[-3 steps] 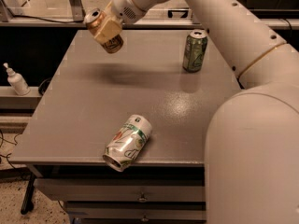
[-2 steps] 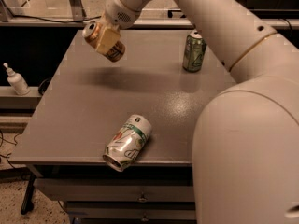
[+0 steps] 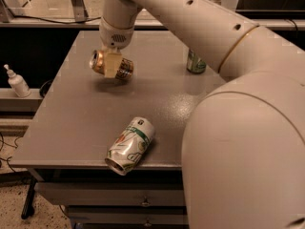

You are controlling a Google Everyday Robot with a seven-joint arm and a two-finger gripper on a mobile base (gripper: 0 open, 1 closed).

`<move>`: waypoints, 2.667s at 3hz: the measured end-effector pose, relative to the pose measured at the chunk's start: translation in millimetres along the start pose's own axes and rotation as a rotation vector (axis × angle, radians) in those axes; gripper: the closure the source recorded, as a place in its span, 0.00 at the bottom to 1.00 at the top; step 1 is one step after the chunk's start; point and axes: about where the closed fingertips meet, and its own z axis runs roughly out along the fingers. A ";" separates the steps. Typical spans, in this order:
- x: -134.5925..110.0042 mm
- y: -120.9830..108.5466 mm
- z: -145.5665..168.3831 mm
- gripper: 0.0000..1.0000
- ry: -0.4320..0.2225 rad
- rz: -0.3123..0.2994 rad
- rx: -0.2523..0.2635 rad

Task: Knock orange can over

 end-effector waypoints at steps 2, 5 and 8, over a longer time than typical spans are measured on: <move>12.7 18.0 22.7 0.61 0.078 0.019 -0.052; 15.3 25.2 17.8 0.00 0.017 0.026 -0.080; 42.0 17.8 -16.6 0.00 -0.086 0.114 -0.020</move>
Offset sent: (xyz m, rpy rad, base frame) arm -0.0179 -0.0102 -0.0354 -0.0905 0.0668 -0.0282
